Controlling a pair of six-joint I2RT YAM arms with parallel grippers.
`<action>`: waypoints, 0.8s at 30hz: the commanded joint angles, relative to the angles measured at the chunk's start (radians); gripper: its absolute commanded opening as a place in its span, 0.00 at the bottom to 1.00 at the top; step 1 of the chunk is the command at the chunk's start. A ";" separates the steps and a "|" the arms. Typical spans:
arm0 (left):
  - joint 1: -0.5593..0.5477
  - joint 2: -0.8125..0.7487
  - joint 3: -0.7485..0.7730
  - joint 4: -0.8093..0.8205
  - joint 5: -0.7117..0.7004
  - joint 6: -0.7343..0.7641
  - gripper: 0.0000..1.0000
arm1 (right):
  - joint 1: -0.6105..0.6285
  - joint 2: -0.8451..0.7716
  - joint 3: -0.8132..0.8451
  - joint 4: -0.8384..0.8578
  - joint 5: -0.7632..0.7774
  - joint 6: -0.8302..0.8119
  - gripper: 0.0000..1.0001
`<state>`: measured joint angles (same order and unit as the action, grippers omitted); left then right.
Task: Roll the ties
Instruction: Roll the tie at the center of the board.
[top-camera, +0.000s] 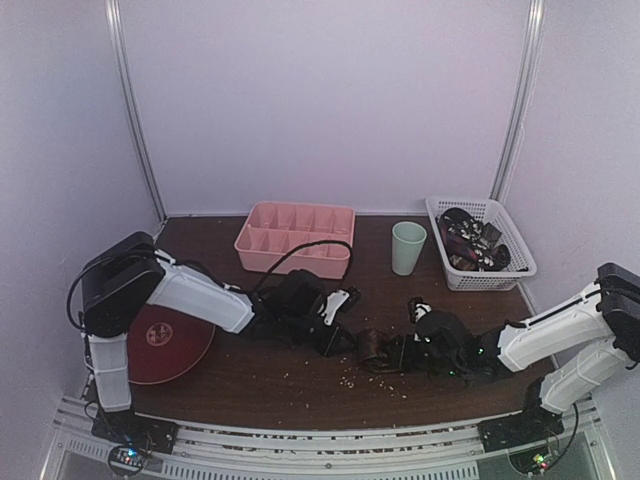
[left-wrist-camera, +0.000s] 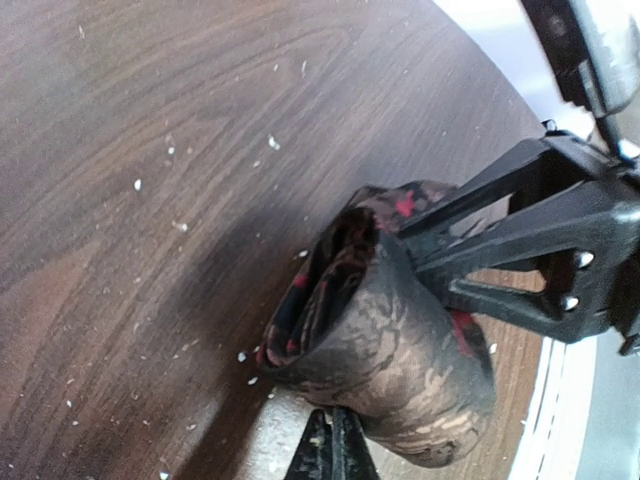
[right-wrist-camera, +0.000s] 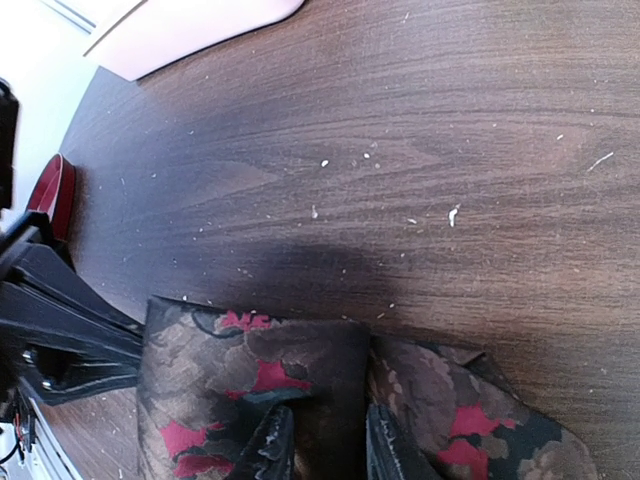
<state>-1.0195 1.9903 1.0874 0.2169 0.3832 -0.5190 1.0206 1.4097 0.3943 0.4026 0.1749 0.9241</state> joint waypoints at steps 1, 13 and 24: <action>-0.016 -0.053 0.016 0.091 0.025 -0.003 0.00 | 0.001 0.005 0.002 -0.079 -0.058 -0.028 0.27; -0.018 -0.036 0.046 0.017 0.004 0.014 0.03 | -0.017 0.026 0.023 -0.040 -0.089 -0.042 0.27; -0.005 -0.050 0.116 -0.149 -0.125 0.027 0.05 | -0.038 0.133 0.136 -0.006 -0.256 -0.085 0.28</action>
<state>-1.0199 1.9705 1.1603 0.0929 0.2832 -0.5076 0.9722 1.4918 0.4717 0.4007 0.0654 0.8768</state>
